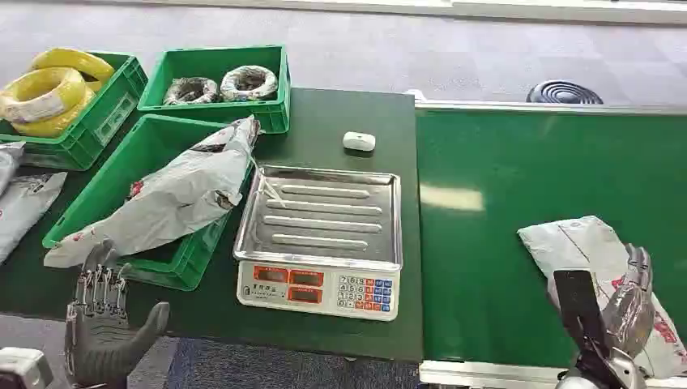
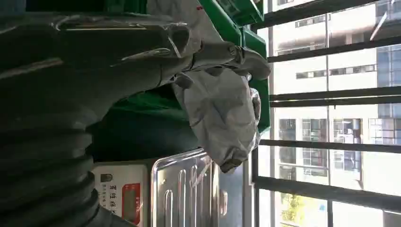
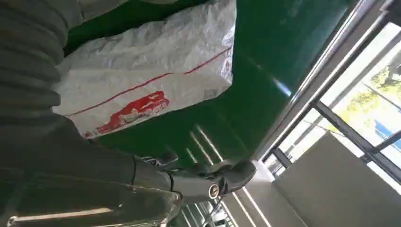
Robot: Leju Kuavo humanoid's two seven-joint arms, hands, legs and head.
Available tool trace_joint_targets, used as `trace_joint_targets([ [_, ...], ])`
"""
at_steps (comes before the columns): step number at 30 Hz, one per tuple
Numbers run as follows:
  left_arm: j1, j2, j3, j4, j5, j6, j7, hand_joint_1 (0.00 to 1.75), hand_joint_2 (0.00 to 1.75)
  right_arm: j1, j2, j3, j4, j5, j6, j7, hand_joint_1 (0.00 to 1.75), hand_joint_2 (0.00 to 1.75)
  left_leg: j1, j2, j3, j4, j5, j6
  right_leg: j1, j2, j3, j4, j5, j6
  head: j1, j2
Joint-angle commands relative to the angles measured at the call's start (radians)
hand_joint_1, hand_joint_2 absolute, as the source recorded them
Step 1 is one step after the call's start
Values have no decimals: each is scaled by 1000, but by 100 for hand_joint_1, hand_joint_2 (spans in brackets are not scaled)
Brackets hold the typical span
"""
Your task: Moved the parcel from conveyor to table for the left to box.
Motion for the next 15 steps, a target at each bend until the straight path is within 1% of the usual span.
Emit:
trace_joint_targets([
  [1,9,12,-15,16,-3,8,8,0,175,-52,-38,-33,139,47,-1,83,0,175,0,1,1,-3,2,1,1,-1,1,-3,2,-2,0,0],
  [3,28,31,-36,14,-2,15,12,0,175,-112,-113,-55,296,16,20,149,0,175,0,2,0,-2,1,1,0,0,1,-2,2,-1,0,0],
  [4,42,48,-55,18,7,24,13,0,175,-148,-173,-70,419,-20,11,158,0,175,0,3,1,-4,2,2,0,1,1,-5,3,-2,0,0],
  [6,52,74,-81,30,29,41,3,0,175,-205,-251,-99,601,-71,39,173,0,175,0,3,1,-4,3,3,1,0,2,-6,5,-1,0,0],
  [7,49,87,-99,40,39,53,-1,0,175,-236,-302,-107,717,-84,56,181,0,175,0,2,2,-3,2,2,0,0,3,-5,3,-1,0,0],
  [9,36,109,-130,52,49,76,-5,0,175,-258,-352,-122,837,-99,89,200,0,175,-1,-1,1,-3,3,3,-1,-3,4,-6,3,-1,0,0],
  [11,19,122,-155,60,54,105,-5,0,175,-272,-388,-114,931,-64,114,262,0,175,-2,-2,2,-1,2,2,-2,-3,4,-4,2,0,0,0],
  [12,16,120,-156,59,55,108,-5,0,175,-270,-396,-104,947,-33,93,296,0,175,-3,-3,1,-2,3,3,-2,-5,4,-6,3,-1,0,0],
  [13,18,121,-159,53,57,119,-3,0,175,-280,-406,-78,971,28,58,358,0,175,-3,-3,2,-1,2,2,-3,-5,4,-4,2,0,0,0],
  [15,26,127,-165,41,58,131,-1,0,175,-296,-410,-62,992,66,60,399,0,175,-3,-2,1,-5,4,2,-2,-5,3,-7,4,-2,0,0],
])
